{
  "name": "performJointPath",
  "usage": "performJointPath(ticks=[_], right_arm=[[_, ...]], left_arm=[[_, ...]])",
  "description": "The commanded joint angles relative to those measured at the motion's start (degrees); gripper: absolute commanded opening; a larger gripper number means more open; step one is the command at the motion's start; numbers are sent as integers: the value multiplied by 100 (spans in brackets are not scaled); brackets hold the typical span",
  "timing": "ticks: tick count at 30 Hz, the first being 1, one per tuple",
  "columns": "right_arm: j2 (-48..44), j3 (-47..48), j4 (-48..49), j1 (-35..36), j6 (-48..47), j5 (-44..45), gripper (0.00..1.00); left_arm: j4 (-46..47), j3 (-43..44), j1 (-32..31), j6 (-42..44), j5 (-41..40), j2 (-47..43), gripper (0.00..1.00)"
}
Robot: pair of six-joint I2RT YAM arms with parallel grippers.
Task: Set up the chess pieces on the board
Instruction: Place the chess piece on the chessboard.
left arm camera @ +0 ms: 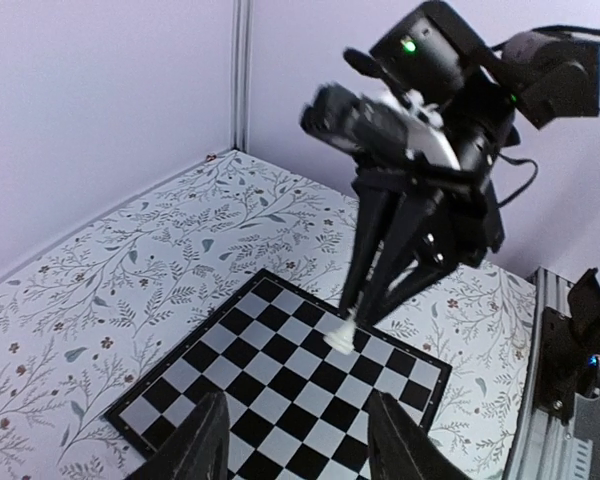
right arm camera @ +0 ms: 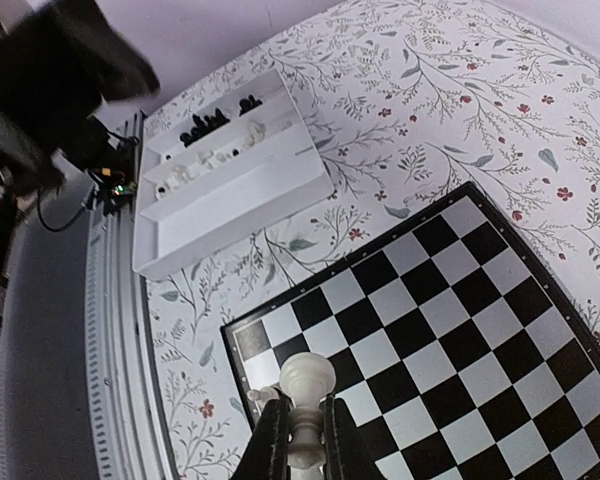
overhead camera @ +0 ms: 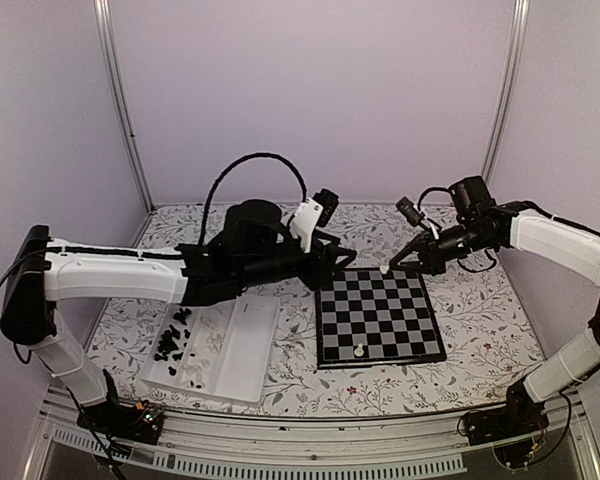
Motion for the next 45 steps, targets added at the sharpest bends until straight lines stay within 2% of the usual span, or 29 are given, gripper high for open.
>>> performJointPath(ticks=[1, 5, 14, 26, 41, 45], right_arm=[[-398, -597, -489, 675, -1387, 1690, 2], [-592, -1102, -351, 1400, -1740, 2582, 2], [-416, -1623, -3, 2534, -2004, 3548, 2], [66, -1471, 139, 2788, -1942, 3936, 4], [411, -1277, 142, 2841, -1875, 3956, 7], [475, -1257, 147, 2846, -1848, 4008, 18]], left_arm=[[-1038, -250, 110, 120, -992, -678, 50], [-1587, -479, 361, -309, -1534, -1082, 51], [-1486, -1301, 1032, -1109, -1303, -1949, 52], [-1434, -1507, 1118, -1173, -1196, -2023, 52], [-1353, -1618, 1133, -1186, -1121, -1953, 53], [-1361, -1618, 1133, -1192, -1095, -1952, 52]])
